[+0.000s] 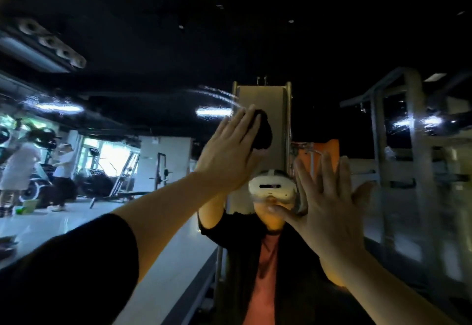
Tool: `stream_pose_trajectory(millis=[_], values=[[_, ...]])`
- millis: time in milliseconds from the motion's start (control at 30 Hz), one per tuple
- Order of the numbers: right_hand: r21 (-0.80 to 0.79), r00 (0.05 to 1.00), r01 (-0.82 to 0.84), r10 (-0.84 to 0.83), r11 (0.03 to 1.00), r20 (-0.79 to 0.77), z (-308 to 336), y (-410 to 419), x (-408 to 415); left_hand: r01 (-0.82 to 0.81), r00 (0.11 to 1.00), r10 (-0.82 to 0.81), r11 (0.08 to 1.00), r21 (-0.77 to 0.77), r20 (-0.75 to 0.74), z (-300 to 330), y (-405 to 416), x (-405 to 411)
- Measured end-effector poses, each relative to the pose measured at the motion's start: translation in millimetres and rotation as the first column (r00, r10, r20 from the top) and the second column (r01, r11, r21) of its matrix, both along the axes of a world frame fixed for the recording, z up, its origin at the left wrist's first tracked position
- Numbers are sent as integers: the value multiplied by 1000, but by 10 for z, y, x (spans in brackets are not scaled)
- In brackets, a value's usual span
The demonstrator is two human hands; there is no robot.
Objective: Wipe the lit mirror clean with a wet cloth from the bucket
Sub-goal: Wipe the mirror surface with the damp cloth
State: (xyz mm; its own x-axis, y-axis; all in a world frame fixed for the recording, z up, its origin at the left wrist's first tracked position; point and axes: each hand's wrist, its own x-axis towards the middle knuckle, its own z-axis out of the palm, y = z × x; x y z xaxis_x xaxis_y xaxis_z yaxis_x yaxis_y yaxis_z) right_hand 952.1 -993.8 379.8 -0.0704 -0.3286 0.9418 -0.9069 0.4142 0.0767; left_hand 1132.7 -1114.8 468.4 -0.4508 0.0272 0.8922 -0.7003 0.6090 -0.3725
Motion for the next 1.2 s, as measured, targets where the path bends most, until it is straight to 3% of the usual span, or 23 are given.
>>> stream_pose_trajectory(millis=[67,133,200,267,367,433,533,600,667,733,800,867,933,1000,1067,1133,1200], values=[[-34,1000,6,-6,999,8,-5,92,-187,10,997,-6,999,48,-78,66,-94,179],[-75,997,37,-32,997,66,0,200,-403,0,956,47,987,160,-288,134,-147,269],[-77,994,51,-43,996,97,8,247,-542,-20,912,100,980,200,-398,111,-39,97],[-88,995,36,-27,995,98,2,230,-570,-16,941,56,992,122,-334,-50,112,-206],[-91,996,21,-13,996,88,0,216,-544,-17,998,15,1000,-25,-65,-239,159,-343],[-85,996,13,-5,996,84,-7,234,-552,-9,1000,8,1000,-19,-22,-134,64,-203],[-94,996,21,-13,995,86,-8,240,-536,39,947,18,984,172,-321,180,35,-71],[-93,996,30,-22,995,91,-10,245,-526,54,904,42,976,211,-426,180,141,-201],[-83,995,33,-25,996,94,3,252,-535,9,952,24,994,106,-306,-95,253,-390],[-78,996,42,-36,996,78,4,245,-542,-15,998,14,1000,-25,-53,-406,247,-391],[-86,997,43,-38,995,62,-7,228,-564,-5,1000,6,999,-50,8,-415,113,-188],[-101,998,31,-26,994,51,-16,215,-578,-28,984,35,999,43,-176,-169,-35,43],[-105,998,21,-14,994,66,-13,218,-565,-11,908,96,978,206,-407,170,-93,199],[-108,997,23,-15,994,72,-5,215,-550,19,849,141,955,296,-509,335,-44,116],[-112,997,25,-17,993,71,-7,213,-540,-7,878,110,976,216,-466,203,94,-132],[-106,998,25,-19,994,59,-10,225,-545,16,965,-6,999,39,-261,-130,183,-293],[-101,999,31,-27,994,43,-13,234,-549,40,992,-45,998,-50,-116,-311,94,-185]])
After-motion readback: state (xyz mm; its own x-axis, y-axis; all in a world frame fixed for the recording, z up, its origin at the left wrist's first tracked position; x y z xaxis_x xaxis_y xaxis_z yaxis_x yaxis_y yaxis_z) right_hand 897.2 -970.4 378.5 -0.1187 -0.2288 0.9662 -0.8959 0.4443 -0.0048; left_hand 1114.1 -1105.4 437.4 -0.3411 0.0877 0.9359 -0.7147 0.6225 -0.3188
